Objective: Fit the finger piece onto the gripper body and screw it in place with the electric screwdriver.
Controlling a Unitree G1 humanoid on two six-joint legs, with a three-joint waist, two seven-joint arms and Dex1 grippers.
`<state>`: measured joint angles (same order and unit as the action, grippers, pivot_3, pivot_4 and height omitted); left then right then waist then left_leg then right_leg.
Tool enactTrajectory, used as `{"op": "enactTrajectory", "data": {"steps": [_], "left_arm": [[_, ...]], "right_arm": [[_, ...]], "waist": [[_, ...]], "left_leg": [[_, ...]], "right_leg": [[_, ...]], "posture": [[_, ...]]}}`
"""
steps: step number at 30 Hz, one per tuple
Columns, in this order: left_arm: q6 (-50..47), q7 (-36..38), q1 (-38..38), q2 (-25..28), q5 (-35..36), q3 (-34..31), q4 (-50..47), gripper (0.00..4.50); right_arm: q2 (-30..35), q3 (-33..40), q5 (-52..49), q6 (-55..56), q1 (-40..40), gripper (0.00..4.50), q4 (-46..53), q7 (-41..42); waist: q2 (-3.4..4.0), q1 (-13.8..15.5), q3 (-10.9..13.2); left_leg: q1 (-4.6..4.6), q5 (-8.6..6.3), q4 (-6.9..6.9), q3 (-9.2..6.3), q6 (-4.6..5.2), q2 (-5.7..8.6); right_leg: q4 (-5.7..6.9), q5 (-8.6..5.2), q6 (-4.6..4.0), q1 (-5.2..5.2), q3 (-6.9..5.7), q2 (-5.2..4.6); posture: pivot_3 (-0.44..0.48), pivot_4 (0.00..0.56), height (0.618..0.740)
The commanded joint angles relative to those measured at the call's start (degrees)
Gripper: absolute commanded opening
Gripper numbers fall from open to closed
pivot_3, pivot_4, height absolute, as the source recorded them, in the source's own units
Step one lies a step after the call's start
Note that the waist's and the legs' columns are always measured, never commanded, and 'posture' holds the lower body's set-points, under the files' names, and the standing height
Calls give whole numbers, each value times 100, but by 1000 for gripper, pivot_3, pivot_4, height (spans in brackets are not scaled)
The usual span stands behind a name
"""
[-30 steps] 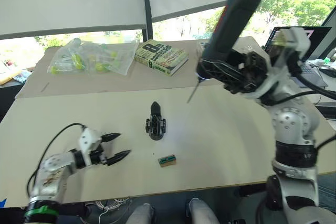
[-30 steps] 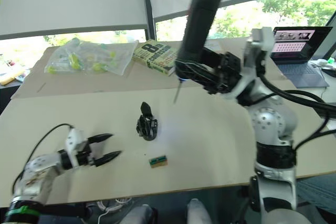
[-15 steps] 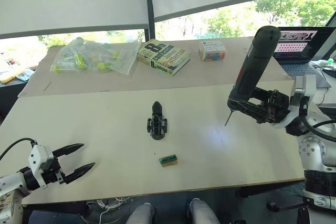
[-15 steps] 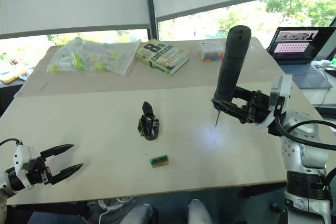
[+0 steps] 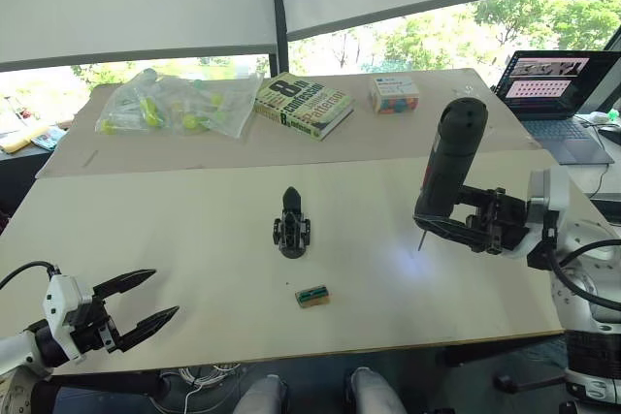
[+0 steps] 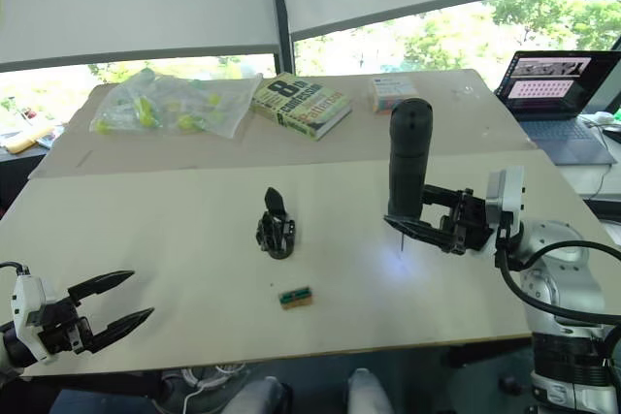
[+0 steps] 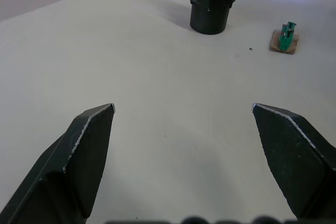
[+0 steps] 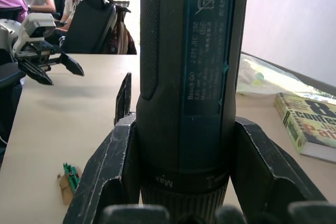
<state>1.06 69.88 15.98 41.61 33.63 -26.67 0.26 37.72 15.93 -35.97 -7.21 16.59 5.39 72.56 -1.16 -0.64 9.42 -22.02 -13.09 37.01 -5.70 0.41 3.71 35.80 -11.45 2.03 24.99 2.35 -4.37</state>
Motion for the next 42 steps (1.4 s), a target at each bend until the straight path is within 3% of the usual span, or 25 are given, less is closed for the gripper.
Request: {"op": "enactTrajectory", "data": {"steps": [1, 10, 21, 31, 42], "left_arm": [[-335, -267, -476, 167, 23, 134, -271, 4428], [-1007, -63, -1224, 580, -26, 665, -486, 4428], [-62, 554, -1832, 544, -480, 876, 649, 4428], [-180, 510, -1842, 86, -598, 1772, -118, 4428], [-117, -15, -1378, -482, -894, 2428, -806, 4428]], "right_arm": [[-39, 285, 43, 468, -41, 1948, -142, -109], [-395, -23, 341, 1173, 737, 1948, -1395, 9], [-1167, -626, -289, 486, 986, 1948, -9, -343], [-1334, -1298, -751, -473, 1652, 1948, 672, -338], [-1180, -1510, -1108, -1181, 1165, 1948, 1884, -612]], "waist": [[-1, 35, 1], [2, -115, 4], [8, -150, 9], [8, -141, 9], [7, -132, 9]], "left_leg": [[1, 0, 2, 0, 0, 0], [7, 0, 3, 10, 0, -1], [7, -3, -3, 9, -6, -11], [5, -3, -1, 7, -6, -6], [3, -3, 0, 8, -6, -6]], "right_leg": [[0, 0, 0, -2, -2, 0], [8, 6, -9, 4, 9, 5], [22, 4, -21, 13, 6, 11], [21, 4, -20, 16, 5, 4], [21, 4, -20, 17, 7, 3]], "posture": [[0, 150, 740], [0, 150, 740], [0, 150, 740], [0, 150, 740], [0, 150, 740]]}}
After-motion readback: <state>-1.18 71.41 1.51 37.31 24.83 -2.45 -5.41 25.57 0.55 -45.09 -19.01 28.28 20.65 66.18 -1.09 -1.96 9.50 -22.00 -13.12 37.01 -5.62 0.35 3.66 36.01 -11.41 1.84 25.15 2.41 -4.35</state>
